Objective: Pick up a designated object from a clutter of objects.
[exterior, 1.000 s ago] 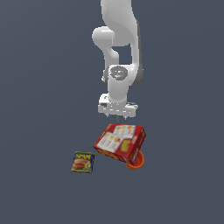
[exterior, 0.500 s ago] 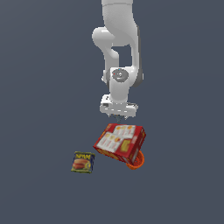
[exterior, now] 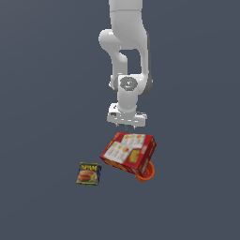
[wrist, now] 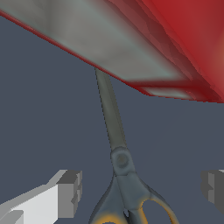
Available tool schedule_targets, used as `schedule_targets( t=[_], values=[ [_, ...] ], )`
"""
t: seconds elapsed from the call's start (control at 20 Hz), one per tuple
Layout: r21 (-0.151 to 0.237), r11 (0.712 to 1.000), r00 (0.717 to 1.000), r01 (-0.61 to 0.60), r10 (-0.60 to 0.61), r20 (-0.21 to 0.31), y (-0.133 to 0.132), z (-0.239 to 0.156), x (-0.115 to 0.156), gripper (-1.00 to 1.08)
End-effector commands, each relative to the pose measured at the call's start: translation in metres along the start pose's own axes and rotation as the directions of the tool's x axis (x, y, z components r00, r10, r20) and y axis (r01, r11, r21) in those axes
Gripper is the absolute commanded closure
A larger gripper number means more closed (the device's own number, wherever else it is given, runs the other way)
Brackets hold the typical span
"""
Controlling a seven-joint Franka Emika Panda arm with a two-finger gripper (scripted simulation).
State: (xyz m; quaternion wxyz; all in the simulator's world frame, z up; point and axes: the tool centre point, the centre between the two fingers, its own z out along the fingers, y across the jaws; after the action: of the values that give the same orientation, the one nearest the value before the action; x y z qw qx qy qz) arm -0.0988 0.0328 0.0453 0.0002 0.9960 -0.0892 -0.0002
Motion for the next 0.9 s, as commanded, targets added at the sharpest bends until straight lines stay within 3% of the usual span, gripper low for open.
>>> schedule_targets(
  t=[0.0, 0.55, 0.6, 0.85],
  values=[
    [0.0, 1.0, 1.0, 0.0, 0.0, 0.001, 0.0, 0.01, -0.001, -0.92],
    [0.0, 1.0, 1.0, -0.001, 0.001, 0.0, 0.0, 0.036, -0.001, -0.92],
    [0.0, 1.0, 1.0, -0.001, 0.001, 0.0, 0.0, 0.036, -0.001, 1.08],
    [0.0, 1.0, 1.0, -0.001, 0.001, 0.0, 0.0, 0.036, -0.001, 1.08]
  ],
)
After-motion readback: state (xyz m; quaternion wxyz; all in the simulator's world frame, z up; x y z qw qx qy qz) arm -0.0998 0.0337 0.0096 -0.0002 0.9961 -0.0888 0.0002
